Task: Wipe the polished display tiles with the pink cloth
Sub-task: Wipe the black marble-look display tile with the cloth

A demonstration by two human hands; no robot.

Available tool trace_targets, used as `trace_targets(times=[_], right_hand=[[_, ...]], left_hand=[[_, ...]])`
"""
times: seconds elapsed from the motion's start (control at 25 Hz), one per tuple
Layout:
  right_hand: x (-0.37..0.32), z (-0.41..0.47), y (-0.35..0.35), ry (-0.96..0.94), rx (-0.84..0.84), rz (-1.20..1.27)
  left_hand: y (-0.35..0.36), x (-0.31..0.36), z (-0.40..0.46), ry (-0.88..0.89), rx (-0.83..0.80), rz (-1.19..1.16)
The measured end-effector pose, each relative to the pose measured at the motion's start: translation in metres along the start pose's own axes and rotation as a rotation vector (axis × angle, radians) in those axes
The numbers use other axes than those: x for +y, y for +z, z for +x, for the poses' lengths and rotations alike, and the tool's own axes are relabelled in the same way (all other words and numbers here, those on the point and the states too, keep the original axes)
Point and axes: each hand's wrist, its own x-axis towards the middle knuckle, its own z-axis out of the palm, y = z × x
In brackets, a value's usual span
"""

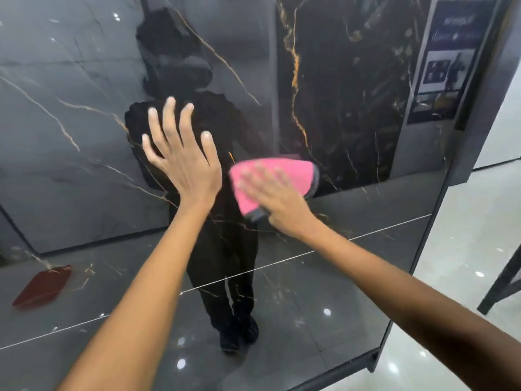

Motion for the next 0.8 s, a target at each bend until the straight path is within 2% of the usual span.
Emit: trace_targets(times=[0.04,0.08,0.12,0.16,0.24,0.28,0.32,0.36,0.4,0.48,0.52,0.56,0.6,0.64,0.72,0.76,0.8], right_hand=[[0.001,-0.001,-0.005,-0.21,-0.102,-0.1],[0.02,0.013,-0.018,-0.298,-0.082,-0.162],[0.046,0.036,-0.034,-0.206,0.018,-0.15],[0.073,0.06,-0.053,0.031,0.124,-0.073],[0.125,0.105,-0.097,0.619,0.372,0.112],[0.137,0.118,-0.109,0.804,0.483,0.166],[0.133,0.124,-0.107,0.871,0.518,0.211],[0.116,0.122,-0.094,0.789,0.484,0.21],[0.091,0.112,-0.074,0.552,0.381,0.143],[0.042,0.073,-0.043,-0.087,0.094,-0.054],[0.043,0.065,-0.046,-0.268,-0.017,-0.169],[0.062,0.076,-0.06,-0.359,-0.055,-0.228],[0.09,0.097,-0.079,-0.254,-0.011,-0.216],[0.115,0.121,-0.104,0.011,0.048,-0.144],[0.148,0.169,-0.154,0.617,0.325,0.109],[0.147,0.182,-0.161,0.756,0.424,0.165],[0.129,0.186,-0.156,0.762,0.443,0.21]], left_hand=[[-0.003,0.001,0.02,0.016,0.015,0.026],[-0.005,-0.001,0.036,0.025,0.008,0.069],[-0.005,-0.005,0.046,0.028,-0.018,0.122],[-0.004,-0.009,0.05,0.03,-0.056,0.172],[0.0,-0.017,0.048,0.051,-0.092,0.23],[0.002,-0.019,0.047,0.067,-0.088,0.24],[0.004,-0.02,0.048,0.077,-0.082,0.241],[0.005,-0.021,0.048,0.079,-0.076,0.237],[0.005,-0.022,0.048,0.08,-0.068,0.233],[0.007,-0.023,0.048,0.088,-0.058,0.231],[0.007,-0.024,0.048,0.094,-0.059,0.227],[0.007,-0.024,0.048,0.102,-0.057,0.225],[0.008,-0.024,0.048,0.108,-0.055,0.225],[0.007,-0.024,0.049,0.11,-0.054,0.224],[0.005,-0.021,0.052,0.087,-0.047,0.192],[0.002,-0.016,0.057,0.064,-0.032,0.159],[-0.001,-0.01,0.066,0.046,-0.011,0.12]])
